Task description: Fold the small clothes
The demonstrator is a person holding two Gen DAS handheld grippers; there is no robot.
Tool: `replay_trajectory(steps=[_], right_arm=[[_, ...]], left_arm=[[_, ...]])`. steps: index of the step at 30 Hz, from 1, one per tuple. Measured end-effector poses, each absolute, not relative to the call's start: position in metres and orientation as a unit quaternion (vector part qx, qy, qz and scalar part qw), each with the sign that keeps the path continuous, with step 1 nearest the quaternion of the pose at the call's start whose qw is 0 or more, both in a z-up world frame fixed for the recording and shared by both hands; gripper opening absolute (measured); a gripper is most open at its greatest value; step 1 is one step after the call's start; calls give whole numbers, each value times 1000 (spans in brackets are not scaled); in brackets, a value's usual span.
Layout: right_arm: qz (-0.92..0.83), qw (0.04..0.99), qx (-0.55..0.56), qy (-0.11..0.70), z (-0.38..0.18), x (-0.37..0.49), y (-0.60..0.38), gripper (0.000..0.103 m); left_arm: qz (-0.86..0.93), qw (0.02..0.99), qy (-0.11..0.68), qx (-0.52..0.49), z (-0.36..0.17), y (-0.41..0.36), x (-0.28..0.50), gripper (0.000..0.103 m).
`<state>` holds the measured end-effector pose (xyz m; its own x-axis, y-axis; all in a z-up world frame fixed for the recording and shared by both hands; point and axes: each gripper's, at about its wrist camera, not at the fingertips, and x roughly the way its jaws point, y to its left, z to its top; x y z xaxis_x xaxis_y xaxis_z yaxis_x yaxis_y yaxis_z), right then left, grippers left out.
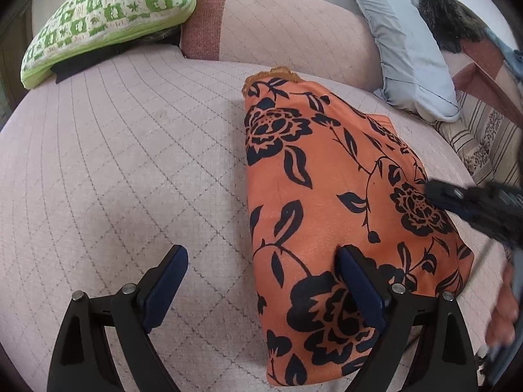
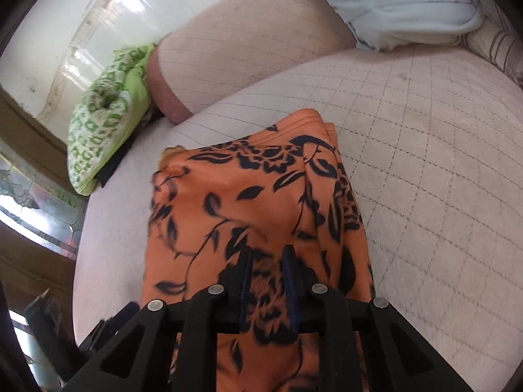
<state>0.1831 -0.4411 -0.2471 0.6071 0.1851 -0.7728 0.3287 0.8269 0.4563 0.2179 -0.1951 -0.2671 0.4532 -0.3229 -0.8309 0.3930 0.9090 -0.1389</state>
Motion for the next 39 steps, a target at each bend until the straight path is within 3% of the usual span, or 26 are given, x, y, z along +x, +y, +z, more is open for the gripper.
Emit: replay_trajectory(steps=[6, 14, 39], right_arm=[[-49, 852, 257, 453, -243, 142, -426, 21], [-45, 853, 214, 473, -269, 160, -422, 22], [-8, 847, 247, 470, -272, 166, -433, 22]], left_arm=[[-209, 854, 475, 40, -265, -199, 215, 94], [-201, 861, 463, 59, -264, -201, 210, 94], [-188, 860, 469, 73, -265, -214, 218, 97]])
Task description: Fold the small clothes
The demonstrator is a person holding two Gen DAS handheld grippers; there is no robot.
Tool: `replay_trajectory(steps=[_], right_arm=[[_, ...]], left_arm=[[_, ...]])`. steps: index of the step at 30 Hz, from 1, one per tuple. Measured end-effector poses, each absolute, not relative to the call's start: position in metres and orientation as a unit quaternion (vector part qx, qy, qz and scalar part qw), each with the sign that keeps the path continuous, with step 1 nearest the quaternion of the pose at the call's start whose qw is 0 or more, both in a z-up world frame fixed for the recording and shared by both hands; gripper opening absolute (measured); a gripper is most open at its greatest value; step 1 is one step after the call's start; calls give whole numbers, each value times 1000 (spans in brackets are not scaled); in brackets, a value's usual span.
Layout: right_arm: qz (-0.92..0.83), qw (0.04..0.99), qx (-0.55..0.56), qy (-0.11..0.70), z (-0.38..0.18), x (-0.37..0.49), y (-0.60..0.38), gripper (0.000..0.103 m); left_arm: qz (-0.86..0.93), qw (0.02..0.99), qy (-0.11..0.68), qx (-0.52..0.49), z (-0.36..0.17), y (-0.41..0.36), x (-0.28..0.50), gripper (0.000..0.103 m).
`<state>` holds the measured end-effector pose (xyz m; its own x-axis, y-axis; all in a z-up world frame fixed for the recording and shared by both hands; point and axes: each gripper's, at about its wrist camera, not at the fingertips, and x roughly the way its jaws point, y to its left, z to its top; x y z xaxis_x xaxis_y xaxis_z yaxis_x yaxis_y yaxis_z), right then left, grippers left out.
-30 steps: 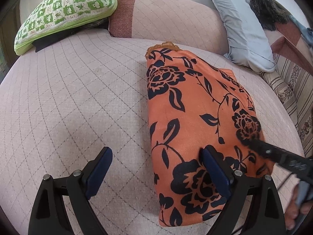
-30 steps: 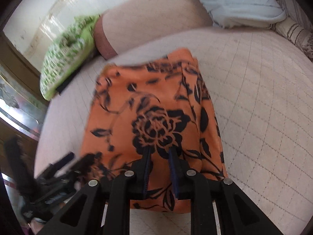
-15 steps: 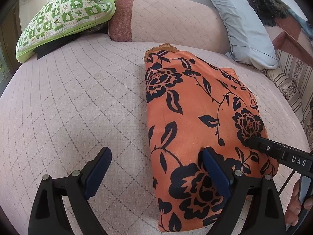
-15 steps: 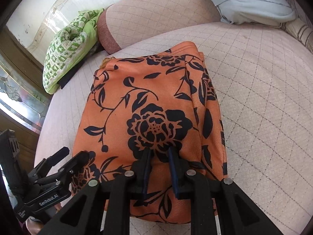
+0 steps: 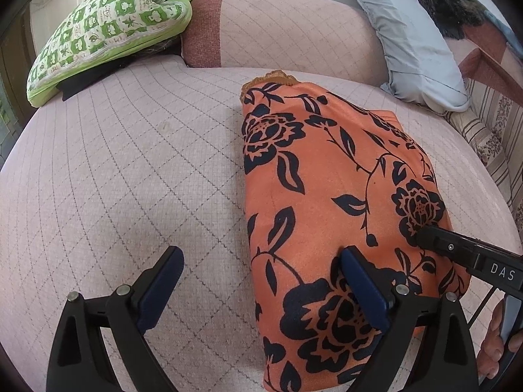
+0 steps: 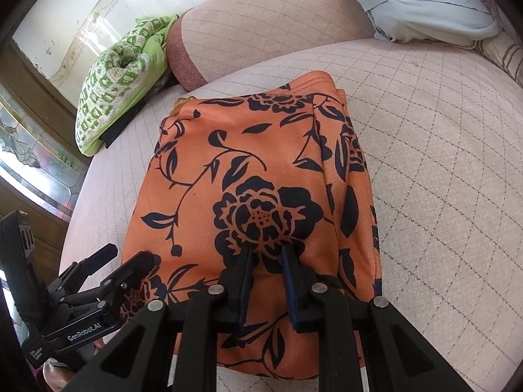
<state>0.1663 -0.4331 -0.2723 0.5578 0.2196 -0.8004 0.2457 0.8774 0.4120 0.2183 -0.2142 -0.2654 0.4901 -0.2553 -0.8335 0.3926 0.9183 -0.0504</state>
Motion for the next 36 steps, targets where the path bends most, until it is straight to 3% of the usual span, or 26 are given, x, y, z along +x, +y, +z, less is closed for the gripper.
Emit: replay_trajectory(steps=[8, 14, 23, 32, 36], right_arm=[[6, 821, 315, 476, -259, 165, -453, 22], [30, 845, 328, 422, -223, 199, -443, 21], [12, 821, 288, 493, -285, 293, -409, 22], [52, 828, 304, 467, -253, 275, -402, 22], [84, 841, 282, 453, -240, 281, -381, 22]], left_arm=[[-187, 882, 430, 54, -235, -198, 233, 97], [-128, 870, 476, 26, -259, -178, 265, 97], [-112, 866, 481, 77, -275, -198, 262, 97], [-127, 879, 459, 40, -257, -188, 261, 97], [-125, 878, 458, 69, -257, -198, 255, 97]])
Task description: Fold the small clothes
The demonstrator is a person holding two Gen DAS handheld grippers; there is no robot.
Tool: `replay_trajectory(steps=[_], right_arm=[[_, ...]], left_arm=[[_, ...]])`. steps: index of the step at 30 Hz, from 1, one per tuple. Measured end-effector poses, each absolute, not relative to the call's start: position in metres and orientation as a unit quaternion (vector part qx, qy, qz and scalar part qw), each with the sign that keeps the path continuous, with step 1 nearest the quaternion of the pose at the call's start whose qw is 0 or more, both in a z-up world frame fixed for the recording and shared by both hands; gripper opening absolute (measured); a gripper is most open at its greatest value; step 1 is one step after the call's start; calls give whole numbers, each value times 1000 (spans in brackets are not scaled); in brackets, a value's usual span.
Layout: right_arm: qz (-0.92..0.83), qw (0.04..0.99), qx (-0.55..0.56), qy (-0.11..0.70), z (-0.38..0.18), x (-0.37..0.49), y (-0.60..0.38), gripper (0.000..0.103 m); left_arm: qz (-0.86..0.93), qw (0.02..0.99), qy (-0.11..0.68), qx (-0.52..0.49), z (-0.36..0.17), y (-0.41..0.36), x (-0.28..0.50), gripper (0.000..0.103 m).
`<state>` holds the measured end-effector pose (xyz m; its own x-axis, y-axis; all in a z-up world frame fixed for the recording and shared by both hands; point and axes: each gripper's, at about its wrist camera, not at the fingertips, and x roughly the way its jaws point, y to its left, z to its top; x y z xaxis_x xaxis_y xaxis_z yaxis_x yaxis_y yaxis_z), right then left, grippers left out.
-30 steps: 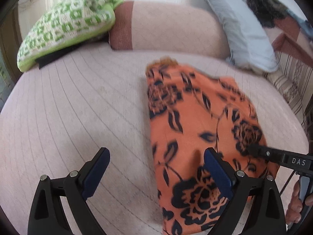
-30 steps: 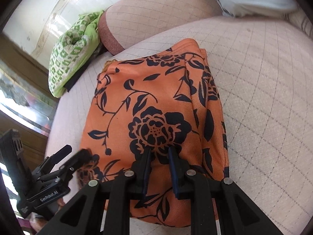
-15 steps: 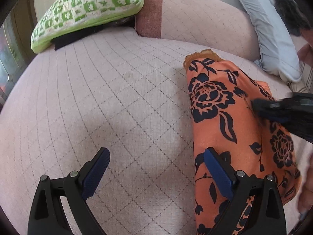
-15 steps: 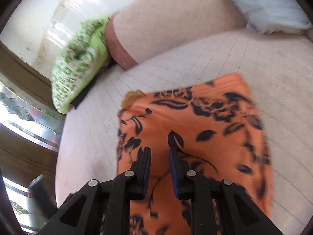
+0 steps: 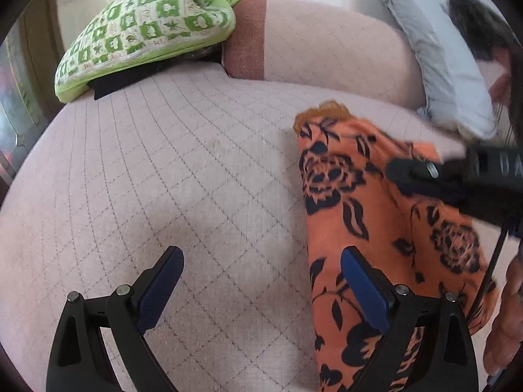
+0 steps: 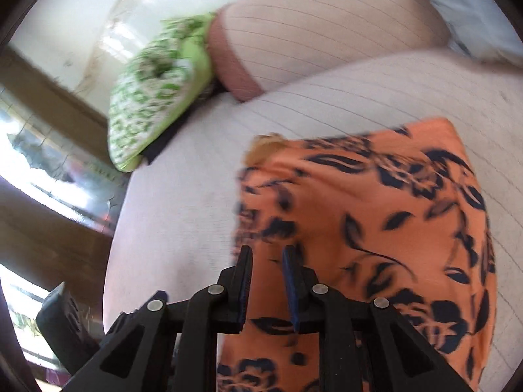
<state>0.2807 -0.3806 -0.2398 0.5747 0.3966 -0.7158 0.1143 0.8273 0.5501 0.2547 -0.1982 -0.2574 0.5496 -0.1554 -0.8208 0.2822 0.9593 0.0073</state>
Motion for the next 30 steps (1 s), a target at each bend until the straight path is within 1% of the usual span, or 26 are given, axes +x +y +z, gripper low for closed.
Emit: replay_trajectory(steps=[4, 5, 8, 12, 17, 19, 22, 24, 30], right_arm=[[77, 817, 297, 489, -277, 301, -371, 23], [79, 814, 313, 483, -284, 301, -373, 23], [86, 807, 330, 482, -276, 298, -382, 22], [77, 822, 340, 450, -252, 276, -400, 22], [-27, 838, 279, 469, -239, 249, -422, 22], [-50, 831, 270, 483, -243, 242, -430, 22], [-62, 812, 286, 505, -264, 239, -444, 22], [-55, 817, 281, 500, -273, 241, -444, 23], [-49, 819, 287, 494, -267, 236, -445, 22]], left_arm=[[-107, 870, 472, 96, -272, -204, 256, 97], [-108, 867, 477, 95, -274, -203, 258, 97], [-122, 861, 489, 66, -273, -196, 265, 97], [-120, 866, 481, 65, -268, -190, 267, 97], [-130, 880, 453, 60, -255, -186, 260, 97], [-139, 883, 445, 61, -251, -189, 256, 97], [-154, 871, 461, 73, -262, -202, 256, 97], [-150, 874, 455, 80, -266, -205, 257, 97], [-145, 880, 443, 95, -263, -211, 254, 97]])
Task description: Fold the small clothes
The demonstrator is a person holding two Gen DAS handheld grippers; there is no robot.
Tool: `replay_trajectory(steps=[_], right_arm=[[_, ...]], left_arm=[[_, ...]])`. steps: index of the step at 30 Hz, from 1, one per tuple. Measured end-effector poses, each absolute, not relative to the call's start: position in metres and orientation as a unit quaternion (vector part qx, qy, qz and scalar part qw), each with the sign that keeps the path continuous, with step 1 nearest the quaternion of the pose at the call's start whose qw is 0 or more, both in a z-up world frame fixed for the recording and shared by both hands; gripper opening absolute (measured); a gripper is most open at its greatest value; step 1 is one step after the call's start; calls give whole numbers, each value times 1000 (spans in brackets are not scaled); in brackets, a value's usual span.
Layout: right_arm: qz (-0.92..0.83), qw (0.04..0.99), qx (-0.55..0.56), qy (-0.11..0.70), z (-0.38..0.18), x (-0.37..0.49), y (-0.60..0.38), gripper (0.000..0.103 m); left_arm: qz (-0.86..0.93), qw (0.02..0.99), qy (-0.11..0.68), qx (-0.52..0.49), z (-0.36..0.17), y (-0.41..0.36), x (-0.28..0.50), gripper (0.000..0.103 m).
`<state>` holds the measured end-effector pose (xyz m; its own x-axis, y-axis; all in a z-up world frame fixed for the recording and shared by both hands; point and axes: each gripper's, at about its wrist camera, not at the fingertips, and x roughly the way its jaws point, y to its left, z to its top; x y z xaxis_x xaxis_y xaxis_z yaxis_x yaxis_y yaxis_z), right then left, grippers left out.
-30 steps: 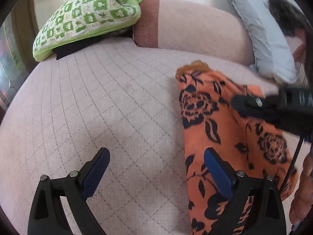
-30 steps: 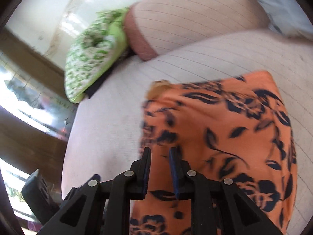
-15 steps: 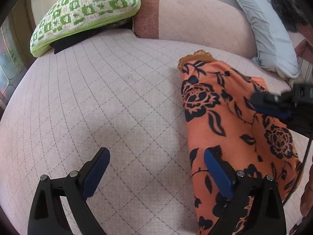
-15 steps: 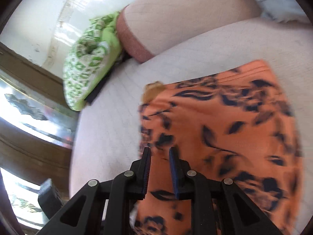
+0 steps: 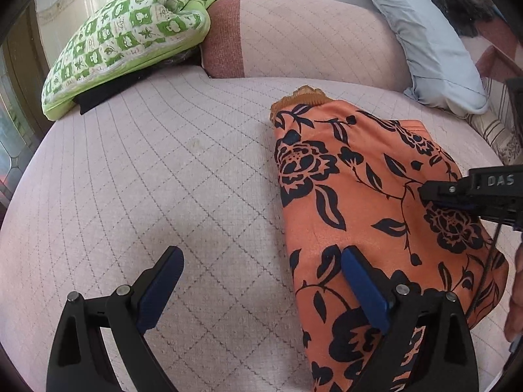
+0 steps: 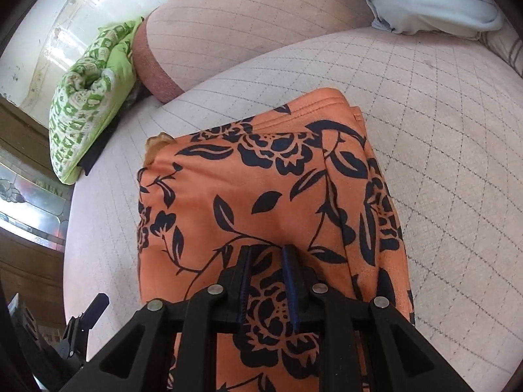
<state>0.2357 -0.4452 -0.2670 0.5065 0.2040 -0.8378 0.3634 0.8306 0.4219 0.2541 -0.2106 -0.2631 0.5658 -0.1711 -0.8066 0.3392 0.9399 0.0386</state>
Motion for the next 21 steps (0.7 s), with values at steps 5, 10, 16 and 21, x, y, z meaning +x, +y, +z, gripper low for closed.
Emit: replay_trajectory(steps=[5, 10, 16, 21], right_arm=[[-41, 822, 285, 492, -253, 214, -445, 22], [-29, 825, 285, 486, -241, 180, -434, 22], [-19, 818, 273, 507, -264, 162, -423, 22], [0, 823, 266, 502, -275, 169, -420, 22]], left_arm=[[-142, 880, 442, 98, -260, -210, 250, 97], [-141, 881, 441, 99, -260, -210, 252, 97], [-140, 882, 440, 99, -262, -210, 252, 97], [-138, 884, 434, 103, -264, -211, 251, 97]])
